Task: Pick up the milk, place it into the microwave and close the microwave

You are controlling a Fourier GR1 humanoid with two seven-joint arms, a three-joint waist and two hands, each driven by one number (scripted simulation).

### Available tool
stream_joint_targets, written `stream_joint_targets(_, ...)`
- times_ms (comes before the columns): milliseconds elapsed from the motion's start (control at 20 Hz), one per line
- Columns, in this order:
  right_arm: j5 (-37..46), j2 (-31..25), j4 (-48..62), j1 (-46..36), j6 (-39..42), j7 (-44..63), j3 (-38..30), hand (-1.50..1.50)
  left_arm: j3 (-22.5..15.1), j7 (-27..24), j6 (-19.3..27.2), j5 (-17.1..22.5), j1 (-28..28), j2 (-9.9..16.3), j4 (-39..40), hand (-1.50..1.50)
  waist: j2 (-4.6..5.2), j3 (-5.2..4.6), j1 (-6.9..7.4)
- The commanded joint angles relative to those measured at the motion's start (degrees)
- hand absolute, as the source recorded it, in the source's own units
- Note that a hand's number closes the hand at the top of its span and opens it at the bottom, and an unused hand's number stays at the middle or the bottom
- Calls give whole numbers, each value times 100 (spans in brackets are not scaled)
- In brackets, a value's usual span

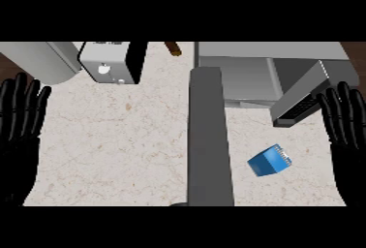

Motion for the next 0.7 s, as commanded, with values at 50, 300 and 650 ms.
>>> stream_joint_targets(50, -154, -216, -205, -252, 302, 399, 47, -150, 435, -131, -410, 532, -22, 273, 172, -150, -77, 137, -60)
stream_joint_targets(300, -1499, -455, -673, 15, 1217, 528, 153, -150, 229, 51, -748, 1517, -207, -80, 588, -150, -84, 131, -111)
stream_joint_targets(650, -1657, -478, -1234, 782, 1391, 676, -137, -150, 1071, 132, -1417, 2596, 606, 343, 85, -150, -84, 140, -70)
